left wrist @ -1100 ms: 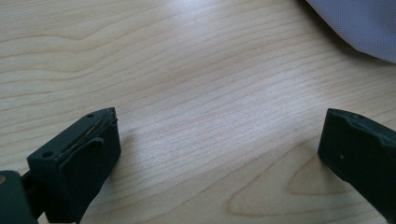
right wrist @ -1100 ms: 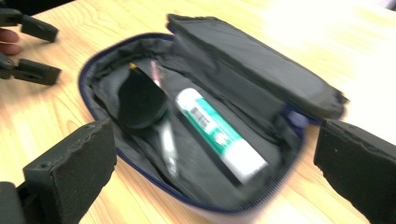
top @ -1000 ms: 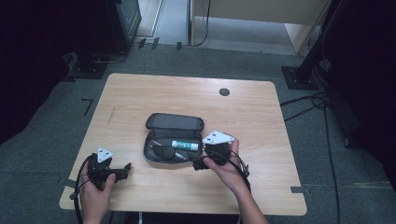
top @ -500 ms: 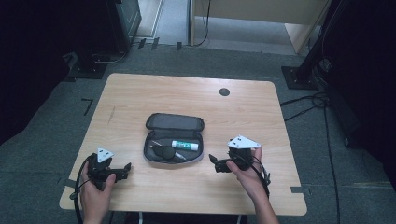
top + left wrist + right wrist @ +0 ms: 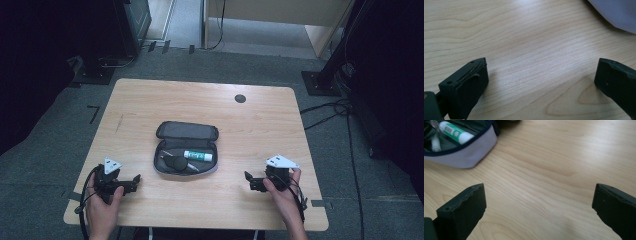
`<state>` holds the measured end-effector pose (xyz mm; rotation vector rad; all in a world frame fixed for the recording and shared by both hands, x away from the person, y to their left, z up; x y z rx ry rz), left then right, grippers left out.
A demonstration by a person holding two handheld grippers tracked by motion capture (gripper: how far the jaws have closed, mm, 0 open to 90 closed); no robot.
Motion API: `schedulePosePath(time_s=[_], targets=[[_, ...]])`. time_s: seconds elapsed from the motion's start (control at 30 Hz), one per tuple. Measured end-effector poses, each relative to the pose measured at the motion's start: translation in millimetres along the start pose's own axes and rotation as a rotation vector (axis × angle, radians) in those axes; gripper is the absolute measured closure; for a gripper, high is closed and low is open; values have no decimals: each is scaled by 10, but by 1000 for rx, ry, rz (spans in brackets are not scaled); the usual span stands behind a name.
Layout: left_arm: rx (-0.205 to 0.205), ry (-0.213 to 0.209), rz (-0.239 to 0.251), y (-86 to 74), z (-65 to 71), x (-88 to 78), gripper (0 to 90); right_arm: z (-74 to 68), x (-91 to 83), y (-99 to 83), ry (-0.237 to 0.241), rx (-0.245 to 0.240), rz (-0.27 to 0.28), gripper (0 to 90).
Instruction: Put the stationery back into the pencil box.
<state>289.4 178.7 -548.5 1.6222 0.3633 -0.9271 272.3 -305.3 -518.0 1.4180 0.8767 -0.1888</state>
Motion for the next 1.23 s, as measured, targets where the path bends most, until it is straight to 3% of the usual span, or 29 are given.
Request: schedulePosePath(time_s=[0.37,0.6,0.7,0.8,1.0,1.1,1.23], targets=[[0,0,0,0,0,0,0,305,-167,-299,-58,59,-21,0],[1,0,-1,0,-1,-1,0,431,-192,-481,-145,60,-53,0],[0,1,0,0,0,-1,0,442,-175,-544,-181,47,-80,1],[0,0,0,0,0,0,0,449,-182,-554,-180,39,-81,5],[-1,0,0,0,1,0,0,483,-179,-560,-165,58,-91,0],[-1,0,0,0,0,0,0,476,-179,-563,-212,98,-90,0],[0,0,0,1,0,0,0,470,-175,-560,-215,104,-90,0]])
Point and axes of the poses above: each handheld gripper's, and its own axes: x roughly forward along the jaws, y roughly out of its top, z roughly to its right, the point moved 4 cm from there along x, roughly forward along the jaws
